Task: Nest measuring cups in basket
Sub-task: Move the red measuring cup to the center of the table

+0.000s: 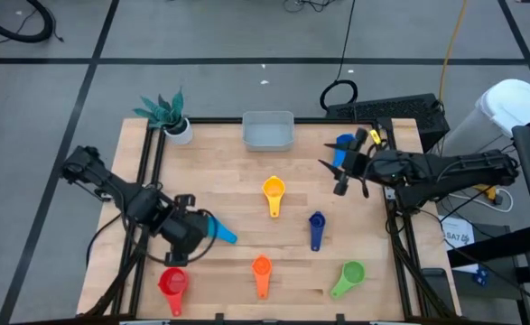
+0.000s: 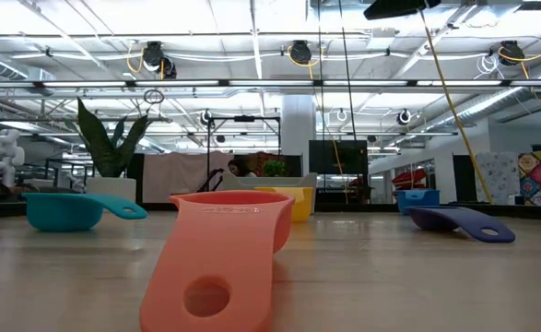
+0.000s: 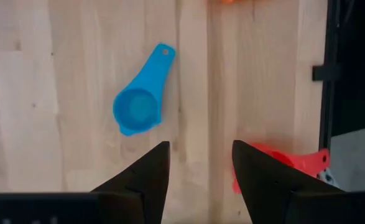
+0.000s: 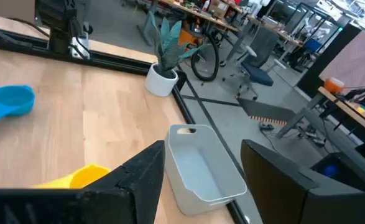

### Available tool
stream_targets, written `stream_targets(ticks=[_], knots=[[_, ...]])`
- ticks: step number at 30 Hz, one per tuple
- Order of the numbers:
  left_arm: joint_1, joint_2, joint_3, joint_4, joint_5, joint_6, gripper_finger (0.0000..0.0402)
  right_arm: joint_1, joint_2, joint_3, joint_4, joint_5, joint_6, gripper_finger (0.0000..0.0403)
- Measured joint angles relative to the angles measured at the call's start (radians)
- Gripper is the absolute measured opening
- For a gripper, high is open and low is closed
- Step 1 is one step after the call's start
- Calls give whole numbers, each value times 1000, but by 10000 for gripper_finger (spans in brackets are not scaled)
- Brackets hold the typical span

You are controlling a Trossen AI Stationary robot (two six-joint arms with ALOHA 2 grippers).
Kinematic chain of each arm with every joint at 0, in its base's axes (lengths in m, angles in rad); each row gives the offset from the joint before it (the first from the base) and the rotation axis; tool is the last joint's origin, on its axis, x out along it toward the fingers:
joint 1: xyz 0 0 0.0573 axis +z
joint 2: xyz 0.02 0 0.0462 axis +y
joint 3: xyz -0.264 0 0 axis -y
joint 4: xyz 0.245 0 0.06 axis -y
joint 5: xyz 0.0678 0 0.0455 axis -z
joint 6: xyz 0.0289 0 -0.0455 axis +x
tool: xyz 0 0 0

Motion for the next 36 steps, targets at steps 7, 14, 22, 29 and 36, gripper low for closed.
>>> stream_targets(ticks=[7, 14, 22, 29, 36], knots=[[-5, 18, 0, 130, -97, 50, 162, 29, 6, 0, 91, -161, 30, 206], [1, 18, 0, 263, -195, 146, 143, 101, 48, 0, -12, -271, 243, 206], [-1, 18, 0, 249, -198, 169, 145, 271, 181, 0, -32, -294, 414, 206], [-11, 18, 0, 46, -131, -12, 145, 331, 249, 0, -29, -235, 464, 206], [-56, 35, -3, -115, 18, -300, 145, 335, 259, 0, -39, -231, 463, 206]])
